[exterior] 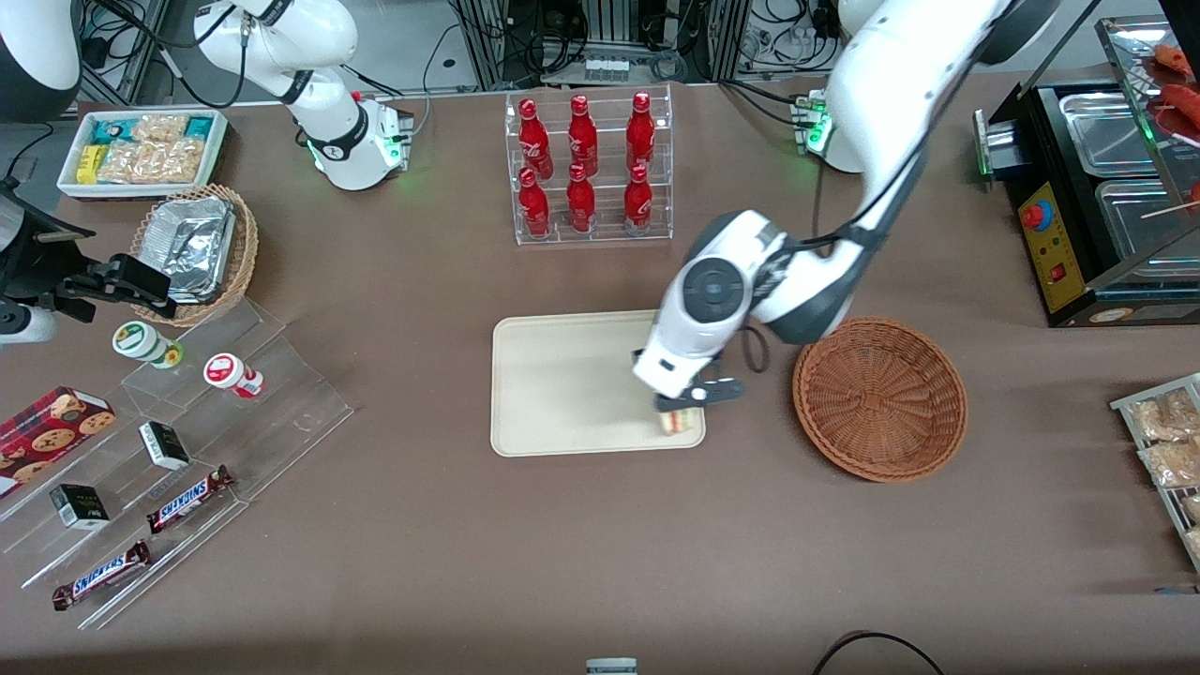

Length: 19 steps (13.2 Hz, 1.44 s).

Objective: Place sandwich from basket to tray
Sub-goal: 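Carry the sandwich with the left gripper over the cream tray, then lower the sandwich onto the tray and open the left gripper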

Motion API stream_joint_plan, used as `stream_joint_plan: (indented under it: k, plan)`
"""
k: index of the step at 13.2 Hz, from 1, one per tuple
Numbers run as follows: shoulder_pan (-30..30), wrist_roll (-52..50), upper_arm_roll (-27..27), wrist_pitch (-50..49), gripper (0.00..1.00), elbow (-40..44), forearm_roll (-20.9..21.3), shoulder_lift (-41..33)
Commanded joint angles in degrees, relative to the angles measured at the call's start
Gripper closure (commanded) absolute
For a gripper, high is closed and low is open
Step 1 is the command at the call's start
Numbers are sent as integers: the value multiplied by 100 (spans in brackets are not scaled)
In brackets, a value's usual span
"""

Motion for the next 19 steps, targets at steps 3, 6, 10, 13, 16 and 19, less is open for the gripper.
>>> stream_joint_plan:
  k: [3, 6, 10, 13, 16, 19]
  plan:
    - [-793, -894, 38, -173, 100, 1323, 628, 1094]
    - [-944, -992, 38, -173, 100, 1439, 734, 1245]
    - [-1023, -1070, 29, -200, 100, 1422, 725, 1263]
    - [-1093, -1405, 38, -208, 87, 1422, 743, 1333]
    - [-1094, -1422, 38, -200, 0, 1413, 734, 1316]
    - [-1041, -1396, 29, -261, 0, 1439, 708, 1123]
